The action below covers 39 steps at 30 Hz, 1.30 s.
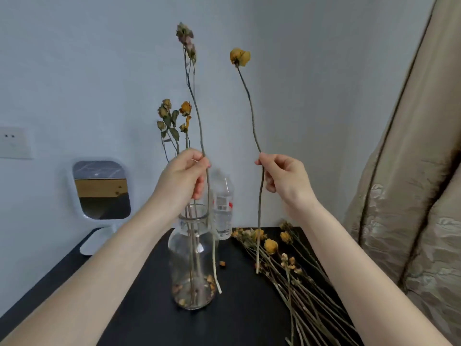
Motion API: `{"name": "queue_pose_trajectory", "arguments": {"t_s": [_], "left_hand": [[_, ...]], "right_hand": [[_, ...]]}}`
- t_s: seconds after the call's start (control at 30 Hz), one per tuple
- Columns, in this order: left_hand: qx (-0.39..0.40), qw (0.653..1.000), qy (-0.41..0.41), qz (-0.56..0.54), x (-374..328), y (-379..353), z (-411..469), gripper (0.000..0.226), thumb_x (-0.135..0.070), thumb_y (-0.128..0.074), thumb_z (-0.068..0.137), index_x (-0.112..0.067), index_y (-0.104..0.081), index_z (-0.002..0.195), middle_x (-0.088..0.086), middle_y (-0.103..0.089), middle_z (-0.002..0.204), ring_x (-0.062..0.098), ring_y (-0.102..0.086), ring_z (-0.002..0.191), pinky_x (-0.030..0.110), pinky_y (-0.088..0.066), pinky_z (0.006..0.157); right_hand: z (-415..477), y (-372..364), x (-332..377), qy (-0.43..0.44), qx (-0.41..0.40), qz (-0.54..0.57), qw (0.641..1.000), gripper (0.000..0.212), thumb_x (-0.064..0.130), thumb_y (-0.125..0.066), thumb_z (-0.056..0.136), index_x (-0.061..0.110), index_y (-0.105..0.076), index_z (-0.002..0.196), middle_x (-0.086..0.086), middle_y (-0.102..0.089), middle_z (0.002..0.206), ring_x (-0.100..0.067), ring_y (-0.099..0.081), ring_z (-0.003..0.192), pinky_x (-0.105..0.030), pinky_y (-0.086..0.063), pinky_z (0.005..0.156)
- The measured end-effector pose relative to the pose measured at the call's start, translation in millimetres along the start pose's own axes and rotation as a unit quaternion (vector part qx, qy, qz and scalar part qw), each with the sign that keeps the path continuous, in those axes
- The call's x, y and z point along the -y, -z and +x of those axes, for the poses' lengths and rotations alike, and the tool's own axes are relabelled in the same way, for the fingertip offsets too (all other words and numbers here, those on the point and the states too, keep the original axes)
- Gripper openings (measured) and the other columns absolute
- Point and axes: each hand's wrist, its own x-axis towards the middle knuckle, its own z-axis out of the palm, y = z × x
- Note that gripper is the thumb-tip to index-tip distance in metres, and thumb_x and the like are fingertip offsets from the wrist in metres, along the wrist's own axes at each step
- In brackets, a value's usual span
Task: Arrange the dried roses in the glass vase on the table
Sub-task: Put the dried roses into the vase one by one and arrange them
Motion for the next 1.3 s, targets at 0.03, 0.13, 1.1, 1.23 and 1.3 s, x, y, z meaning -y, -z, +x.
{"name": "queue_pose_trajectory", "arguments": {"t_s": [0.03,0.13,1.1,1.23,1.3], "left_hand": [[-0.02,1.0,-0.008,-0.003,-6,11,6,0.02,-0.013,-0.045,0.096,-0.014,-0.052,0.077,-0.011,-0.044,0.046,0.005,-0.039,0.039,0.016,-0.034,0.037],[-0.075,0.997,-0.029,-0.006,-21,35,20,0.025,-0.014,-0.044,0.097,-0.018,-0.052,0.074,-0.008,-0.044,0.051,0.003,-0.039,0.038,0.015,-0.034,0.036],[-0.061,0.993,-0.048,0.089,1,45,57,0.021,-0.015,-0.038,0.099,-0.016,-0.047,0.081,-0.001,-0.041,0.061,0.004,-0.04,0.041,0.014,-0.035,0.038],[-0.032,0.991,0.0,0.13,24,44,50,0.022,-0.015,-0.041,0.098,-0.019,-0.05,0.078,0.001,-0.044,0.063,0.011,-0.039,0.049,0.017,-0.036,0.041],[-0.025,0.989,0.016,0.147,33,44,46,0.021,-0.015,-0.044,0.097,-0.018,-0.052,0.078,0.001,-0.046,0.064,0.012,-0.041,0.05,0.02,-0.036,0.044]], "right_hand": [[5,-7,7,0.018,0.001,-0.006,1.0,0.025,0.022,-0.053,0.095,0.012,-0.062,0.073,0.003,-0.038,0.054,-0.005,-0.033,0.041,-0.017,-0.03,0.042],[18,-28,23,0.064,0.0,-0.01,0.998,0.027,0.019,-0.052,0.095,0.014,-0.06,0.07,0.003,-0.042,0.056,-0.002,-0.035,0.038,-0.015,-0.031,0.041],[44,-81,7,0.107,0.005,-0.096,0.99,0.022,0.023,-0.049,0.096,0.015,-0.062,0.08,0.007,-0.053,0.064,-0.006,-0.045,0.056,-0.019,-0.037,0.056],[39,-78,-10,0.084,0.033,-0.142,0.986,0.022,0.024,-0.049,0.096,0.015,-0.063,0.081,0.005,-0.056,0.065,-0.005,-0.05,0.057,-0.011,-0.039,0.05],[36,-77,-19,0.068,0.053,-0.158,0.984,0.022,0.024,-0.05,0.096,0.014,-0.064,0.081,0.005,-0.057,0.064,-0.004,-0.05,0.055,-0.008,-0.039,0.047]]}}
